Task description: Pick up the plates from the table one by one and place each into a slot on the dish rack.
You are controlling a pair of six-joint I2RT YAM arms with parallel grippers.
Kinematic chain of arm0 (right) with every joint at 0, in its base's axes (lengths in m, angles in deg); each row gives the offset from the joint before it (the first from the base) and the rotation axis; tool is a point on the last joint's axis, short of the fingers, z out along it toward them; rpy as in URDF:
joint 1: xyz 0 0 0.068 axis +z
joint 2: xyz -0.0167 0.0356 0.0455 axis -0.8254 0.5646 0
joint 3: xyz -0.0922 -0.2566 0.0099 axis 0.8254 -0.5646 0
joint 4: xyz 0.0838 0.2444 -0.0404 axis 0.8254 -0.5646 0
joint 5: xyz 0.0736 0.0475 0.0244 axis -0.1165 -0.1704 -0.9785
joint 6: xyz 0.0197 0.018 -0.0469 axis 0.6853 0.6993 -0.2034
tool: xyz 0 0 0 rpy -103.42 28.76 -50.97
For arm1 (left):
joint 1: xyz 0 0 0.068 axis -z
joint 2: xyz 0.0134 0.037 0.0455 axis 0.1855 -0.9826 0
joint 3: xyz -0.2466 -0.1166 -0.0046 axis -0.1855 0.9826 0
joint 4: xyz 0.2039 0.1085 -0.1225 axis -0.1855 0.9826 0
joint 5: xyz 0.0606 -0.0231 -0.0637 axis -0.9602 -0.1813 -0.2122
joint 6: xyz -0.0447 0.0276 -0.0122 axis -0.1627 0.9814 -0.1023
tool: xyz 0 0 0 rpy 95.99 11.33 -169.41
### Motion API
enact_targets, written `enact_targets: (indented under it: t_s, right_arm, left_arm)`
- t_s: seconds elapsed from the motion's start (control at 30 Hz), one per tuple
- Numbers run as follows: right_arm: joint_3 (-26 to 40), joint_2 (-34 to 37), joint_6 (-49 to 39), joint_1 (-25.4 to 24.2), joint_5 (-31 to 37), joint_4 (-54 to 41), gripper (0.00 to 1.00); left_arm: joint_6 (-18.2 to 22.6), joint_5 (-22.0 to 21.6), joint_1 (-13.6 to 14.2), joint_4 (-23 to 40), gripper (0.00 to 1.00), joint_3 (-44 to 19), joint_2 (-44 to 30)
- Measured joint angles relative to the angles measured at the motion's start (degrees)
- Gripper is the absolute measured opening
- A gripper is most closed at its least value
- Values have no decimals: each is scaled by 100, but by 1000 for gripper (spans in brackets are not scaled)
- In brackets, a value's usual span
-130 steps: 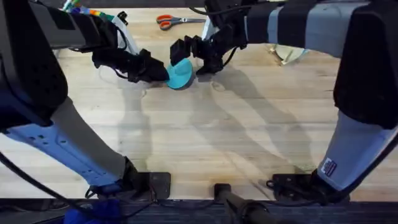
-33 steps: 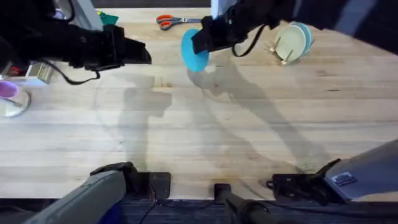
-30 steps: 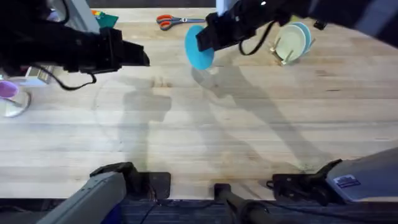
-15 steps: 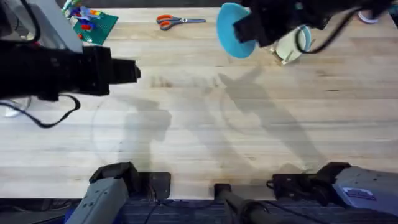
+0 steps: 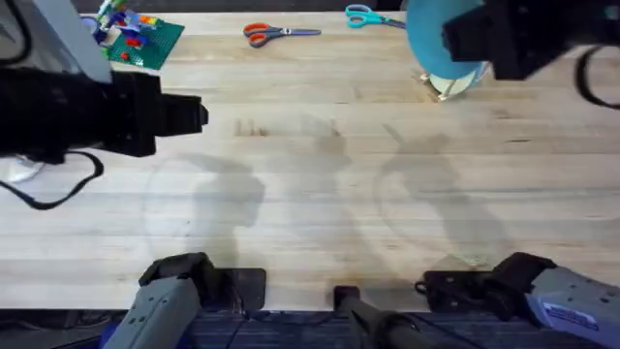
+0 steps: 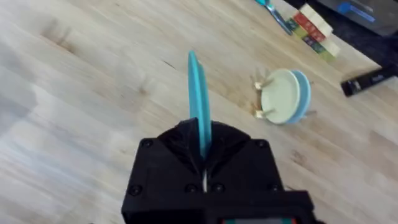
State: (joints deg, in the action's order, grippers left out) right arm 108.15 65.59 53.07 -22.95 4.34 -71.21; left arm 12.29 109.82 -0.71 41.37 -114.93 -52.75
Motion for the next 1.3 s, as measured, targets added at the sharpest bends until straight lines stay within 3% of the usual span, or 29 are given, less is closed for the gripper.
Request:
enact_targets:
  t_s: [0.53, 0.8, 0.93, 0.97, 1.3]
  right_arm:
    - [-2, -930, -264, -1029, 98, -705, 30]
    - [-7, -961, -656, -1559, -259, -814, 30]
    - [-7, -959, -834, -1961, -375, -812, 30]
    - [-7, -959, -889, -2075, -459, -812, 30]
    - [-7, -773, -1499, -3459, -1750, -785, 30]
  left_arm:
    - [142, 0, 0, 127, 43, -148, 0]
    - [168, -8, 0, 124, 327, -148, 0]
    - [177, -12, 0, 124, 930, -148, 0]
    - [181, -15, 0, 127, 978, -148, 0]
    - [183, -15, 0, 124, 994, -148, 0]
